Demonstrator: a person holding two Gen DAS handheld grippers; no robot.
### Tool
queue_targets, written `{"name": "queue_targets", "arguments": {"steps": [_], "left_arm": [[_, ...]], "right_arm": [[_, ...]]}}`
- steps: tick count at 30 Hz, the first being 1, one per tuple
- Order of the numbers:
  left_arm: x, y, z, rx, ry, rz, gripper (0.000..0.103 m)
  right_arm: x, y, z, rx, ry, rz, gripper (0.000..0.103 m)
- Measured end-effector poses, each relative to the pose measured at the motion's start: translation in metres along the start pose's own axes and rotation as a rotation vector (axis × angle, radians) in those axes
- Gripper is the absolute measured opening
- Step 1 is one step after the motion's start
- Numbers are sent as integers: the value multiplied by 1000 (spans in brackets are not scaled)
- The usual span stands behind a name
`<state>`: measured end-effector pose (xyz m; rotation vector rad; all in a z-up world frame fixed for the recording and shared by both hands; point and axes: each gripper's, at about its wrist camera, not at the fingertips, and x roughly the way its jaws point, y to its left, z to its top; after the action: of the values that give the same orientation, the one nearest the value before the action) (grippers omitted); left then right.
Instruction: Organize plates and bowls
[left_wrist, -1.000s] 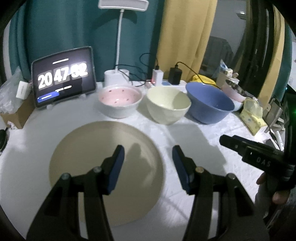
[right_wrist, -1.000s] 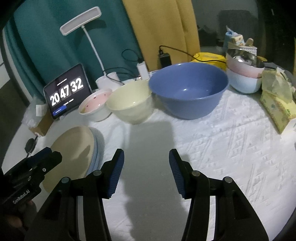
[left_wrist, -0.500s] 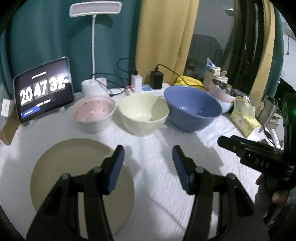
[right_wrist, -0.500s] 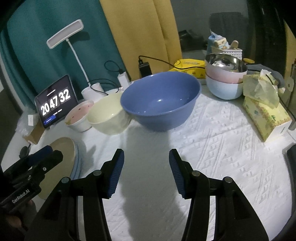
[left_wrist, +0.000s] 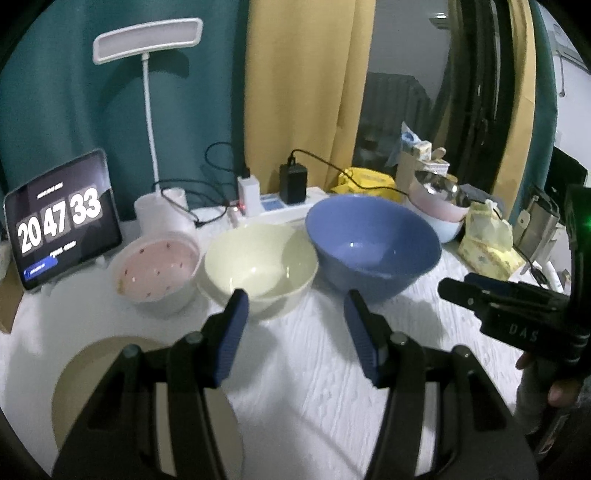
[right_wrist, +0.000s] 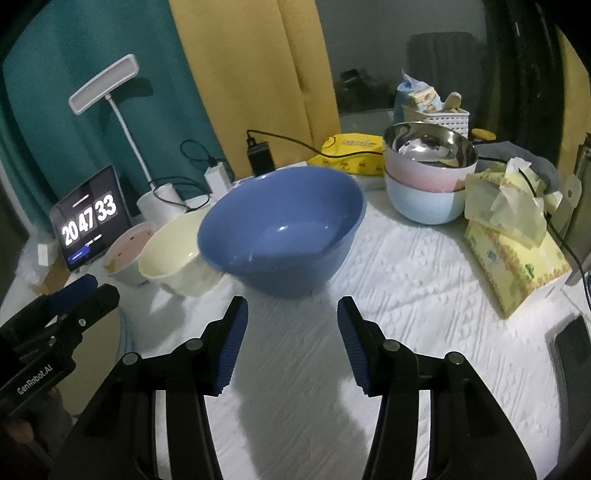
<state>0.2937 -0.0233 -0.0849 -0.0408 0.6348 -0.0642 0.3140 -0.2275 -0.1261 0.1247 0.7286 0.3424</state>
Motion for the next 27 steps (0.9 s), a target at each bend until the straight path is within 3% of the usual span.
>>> {"name": "queue_targets", "arguments": {"steps": [15,27], "left_arm": [[48,-7,25,-6,-12,-31,55],[75,-17,26,3,32,-60,55]], "right_arm": [[39,-28,32,40,-1,-50,53],[69,-42,26,67,50,-69,53]]}}
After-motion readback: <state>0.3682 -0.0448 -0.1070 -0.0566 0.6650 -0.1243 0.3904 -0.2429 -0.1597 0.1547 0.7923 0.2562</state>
